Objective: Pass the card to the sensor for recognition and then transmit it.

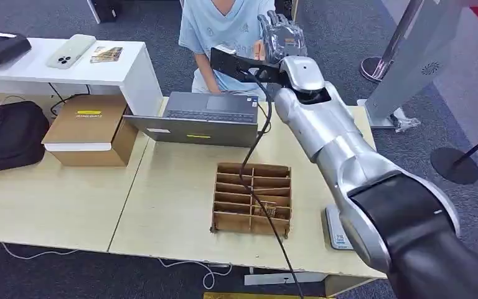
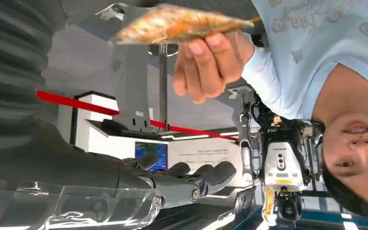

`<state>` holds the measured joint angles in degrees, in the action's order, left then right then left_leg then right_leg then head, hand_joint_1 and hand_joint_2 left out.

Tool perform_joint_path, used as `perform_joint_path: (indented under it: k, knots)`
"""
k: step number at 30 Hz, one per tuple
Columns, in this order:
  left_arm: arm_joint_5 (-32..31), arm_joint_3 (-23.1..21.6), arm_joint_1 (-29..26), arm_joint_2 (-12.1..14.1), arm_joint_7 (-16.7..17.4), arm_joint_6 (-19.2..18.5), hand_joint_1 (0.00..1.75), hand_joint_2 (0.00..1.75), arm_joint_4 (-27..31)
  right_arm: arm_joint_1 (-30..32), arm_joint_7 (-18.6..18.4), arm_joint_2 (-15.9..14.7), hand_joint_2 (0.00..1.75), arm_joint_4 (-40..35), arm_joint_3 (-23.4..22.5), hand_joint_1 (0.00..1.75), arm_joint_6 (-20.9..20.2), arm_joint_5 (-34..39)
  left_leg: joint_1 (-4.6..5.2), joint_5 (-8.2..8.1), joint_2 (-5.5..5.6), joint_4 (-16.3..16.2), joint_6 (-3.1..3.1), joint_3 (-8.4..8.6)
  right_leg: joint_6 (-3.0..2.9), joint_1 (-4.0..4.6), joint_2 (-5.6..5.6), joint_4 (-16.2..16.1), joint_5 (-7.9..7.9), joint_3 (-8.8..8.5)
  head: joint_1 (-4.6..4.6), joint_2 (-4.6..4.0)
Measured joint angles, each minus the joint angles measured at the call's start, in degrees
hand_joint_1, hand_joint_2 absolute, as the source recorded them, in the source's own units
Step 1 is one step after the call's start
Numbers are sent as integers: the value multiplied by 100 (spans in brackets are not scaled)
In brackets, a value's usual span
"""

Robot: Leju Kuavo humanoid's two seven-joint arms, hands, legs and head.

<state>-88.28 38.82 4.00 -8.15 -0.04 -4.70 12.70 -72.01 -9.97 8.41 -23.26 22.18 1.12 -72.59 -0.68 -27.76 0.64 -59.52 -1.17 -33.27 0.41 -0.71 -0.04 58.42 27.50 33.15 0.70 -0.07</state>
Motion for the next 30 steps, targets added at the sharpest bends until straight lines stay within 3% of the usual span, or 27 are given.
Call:
perform_joint_path:
  k: [3,4,5,21,30]
  knots:
    - [0,0,0,7,0,-2,0,0,0,-22,11,9,175,50,-17,0,24,-9,0,0,0,0,0,0,0,0,0,0,0,0,-2,0]
    - [0,0,0,9,0,-2,0,0,0,-30,26,13,175,68,-22,21,50,-20,0,0,0,0,0,0,0,0,0,0,0,0,-2,0]
    - [0,0,0,9,0,-2,0,0,0,-35,37,18,175,81,-31,175,83,-20,0,0,0,0,0,0,0,0,0,0,0,0,-2,0]
    - [0,-2,1,15,0,-7,0,0,0,-47,188,48,175,153,-188,175,319,-114,0,0,0,-1,0,0,0,0,0,0,0,0,-4,0]
    - [-2,-55,17,17,0,-7,0,0,0,-47,448,74,175,149,-280,175,579,-111,0,0,0,0,0,0,0,0,1,0,0,0,-4,0]
